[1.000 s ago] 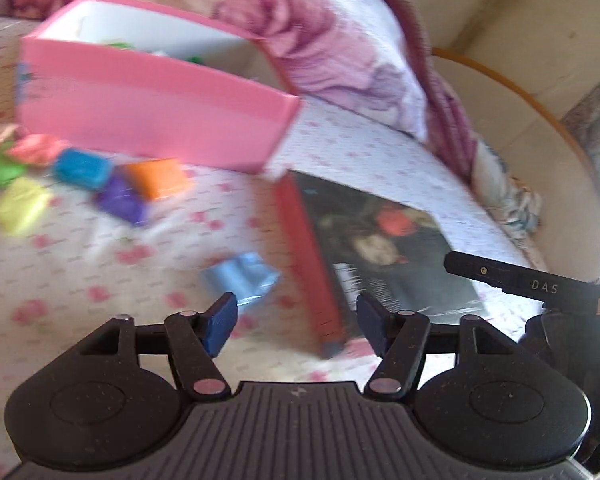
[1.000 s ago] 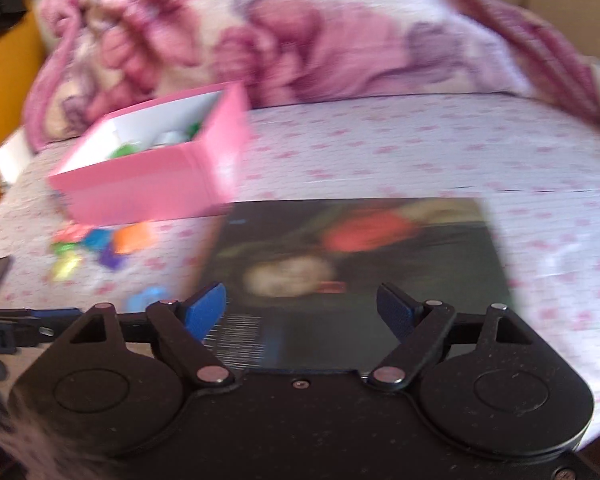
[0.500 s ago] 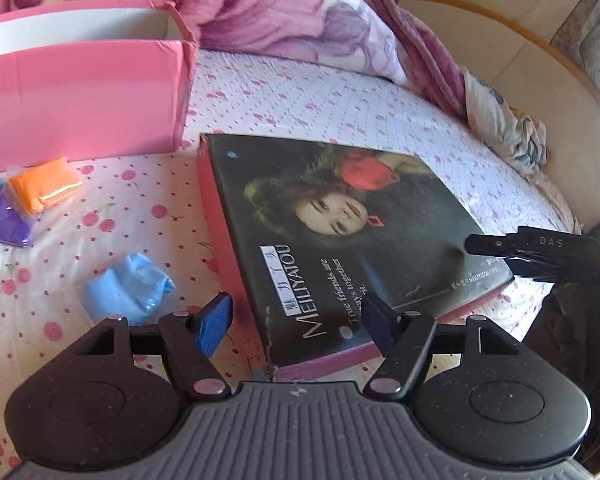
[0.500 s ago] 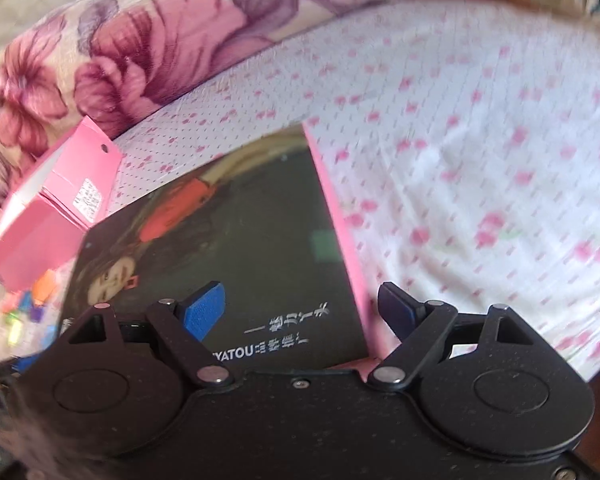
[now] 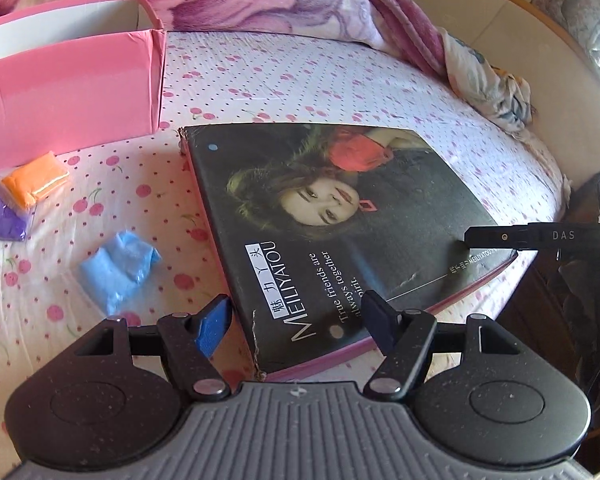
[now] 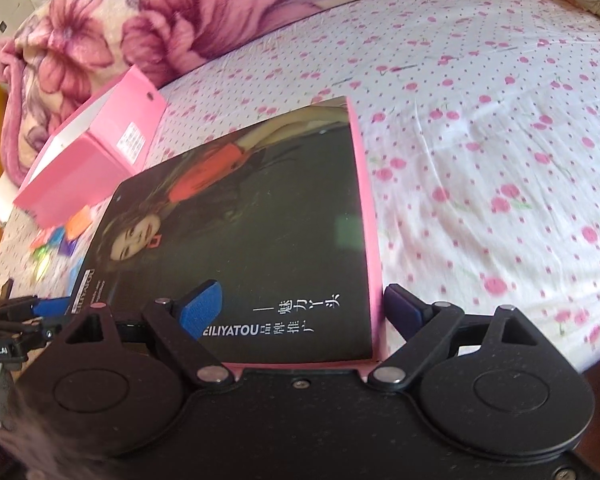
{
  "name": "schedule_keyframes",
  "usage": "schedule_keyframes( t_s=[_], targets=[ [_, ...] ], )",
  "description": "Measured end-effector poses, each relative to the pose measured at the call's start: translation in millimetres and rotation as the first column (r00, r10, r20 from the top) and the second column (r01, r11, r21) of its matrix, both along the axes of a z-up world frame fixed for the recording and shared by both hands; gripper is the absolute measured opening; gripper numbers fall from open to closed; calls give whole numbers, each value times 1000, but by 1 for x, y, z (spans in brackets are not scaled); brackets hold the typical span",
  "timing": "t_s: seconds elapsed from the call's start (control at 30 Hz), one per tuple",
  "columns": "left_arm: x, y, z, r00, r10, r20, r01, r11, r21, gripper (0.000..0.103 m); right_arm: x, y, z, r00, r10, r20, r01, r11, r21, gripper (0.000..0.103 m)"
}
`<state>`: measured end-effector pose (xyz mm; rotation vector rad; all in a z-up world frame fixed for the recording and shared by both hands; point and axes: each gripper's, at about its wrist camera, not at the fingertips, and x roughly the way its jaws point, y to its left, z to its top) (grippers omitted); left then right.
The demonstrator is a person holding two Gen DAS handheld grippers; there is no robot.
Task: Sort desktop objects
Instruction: 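Lift the dark book with both tools and carry it over the pink box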
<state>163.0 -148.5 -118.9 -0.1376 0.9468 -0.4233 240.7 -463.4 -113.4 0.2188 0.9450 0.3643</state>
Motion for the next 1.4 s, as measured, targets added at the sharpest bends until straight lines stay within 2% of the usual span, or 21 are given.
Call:
schedule_keyframes(
  t_s=[0.3, 0.5, 0.7, 0.9, 1.17, 1.4],
  targets=[
    [-27, 4, 27, 998, -23, 58, 22, 1000, 13, 71, -32, 6, 30, 997, 34, 63, -33, 999, -23, 90],
    [-43, 20, 55, 994, -4, 109, 4, 1000, 4, 71, -45, 16, 54, 994, 36, 106, -37, 999, -2, 90],
    [-50, 48, 84, 985, 31, 168, -32, 999, 4, 71, -43, 44, 76, 988, 56, 141, -60, 998, 24, 90],
    [-45, 89, 110, 973, 77, 216, -81, 997, 9, 71, -28, 89, 98, 979, 97, 179, -104, 994, 32, 90],
    [-20, 159, 137, 952, 173, 252, -186, 982, 29, 72, 8, 172, 114, 966, 172, 193, -184, 982, 46, 90],
    [12, 211, 144, 938, 233, 257, -248, 968, 27, 72, 44, 239, 124, 952, 231, 199, -248, 967, 60, 90]
  ],
)
